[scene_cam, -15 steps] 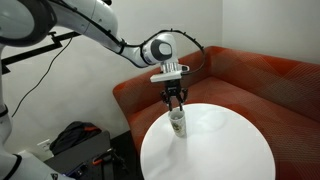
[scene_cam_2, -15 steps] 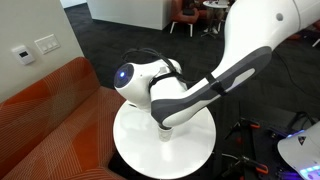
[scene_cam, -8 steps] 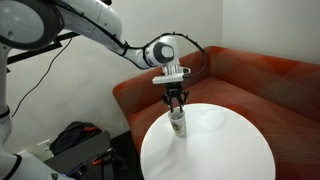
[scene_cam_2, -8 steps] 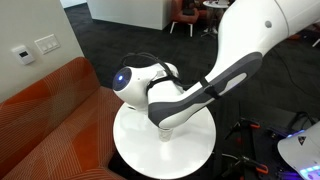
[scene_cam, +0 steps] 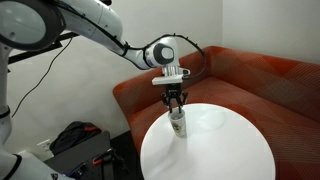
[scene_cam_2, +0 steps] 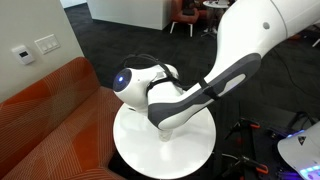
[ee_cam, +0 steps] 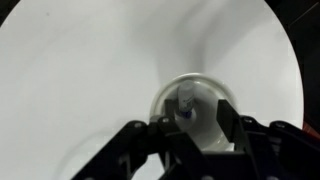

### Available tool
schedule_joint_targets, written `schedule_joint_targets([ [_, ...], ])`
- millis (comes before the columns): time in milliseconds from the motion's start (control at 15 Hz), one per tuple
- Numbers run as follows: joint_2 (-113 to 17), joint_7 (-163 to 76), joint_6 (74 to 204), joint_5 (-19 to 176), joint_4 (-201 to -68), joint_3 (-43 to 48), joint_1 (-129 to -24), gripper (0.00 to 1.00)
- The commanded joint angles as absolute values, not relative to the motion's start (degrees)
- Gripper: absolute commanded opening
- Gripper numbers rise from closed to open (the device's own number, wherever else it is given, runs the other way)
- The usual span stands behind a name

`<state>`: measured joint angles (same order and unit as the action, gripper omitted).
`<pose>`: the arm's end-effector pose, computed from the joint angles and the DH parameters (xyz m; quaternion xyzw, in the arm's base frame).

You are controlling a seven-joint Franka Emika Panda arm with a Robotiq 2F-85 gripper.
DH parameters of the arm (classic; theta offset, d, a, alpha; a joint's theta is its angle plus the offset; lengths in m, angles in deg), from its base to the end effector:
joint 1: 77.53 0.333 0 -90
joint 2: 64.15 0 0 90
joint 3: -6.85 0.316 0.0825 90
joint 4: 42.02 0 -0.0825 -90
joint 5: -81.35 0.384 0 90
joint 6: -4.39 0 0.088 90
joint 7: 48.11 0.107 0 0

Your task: Pick up the marker inside the white cup and place it on the table-top

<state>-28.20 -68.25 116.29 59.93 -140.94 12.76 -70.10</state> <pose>0.6147 0.1166 0.1987 0.8990 0.3732 -0.1995 0.1126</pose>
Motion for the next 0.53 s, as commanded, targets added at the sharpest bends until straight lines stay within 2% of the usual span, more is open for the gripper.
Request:
schedule_joint_targets([
  [0,-28.2,-69.4,115.3,61.0,-140.8,13.1,-70.5,0.47],
  [200,-27.8,-69.5,115.2,61.2,-140.8,13.1,-70.6,0.42],
  [467,-27.3,-69.4,115.0,61.4,-140.8,13.0,-70.7,0.42],
])
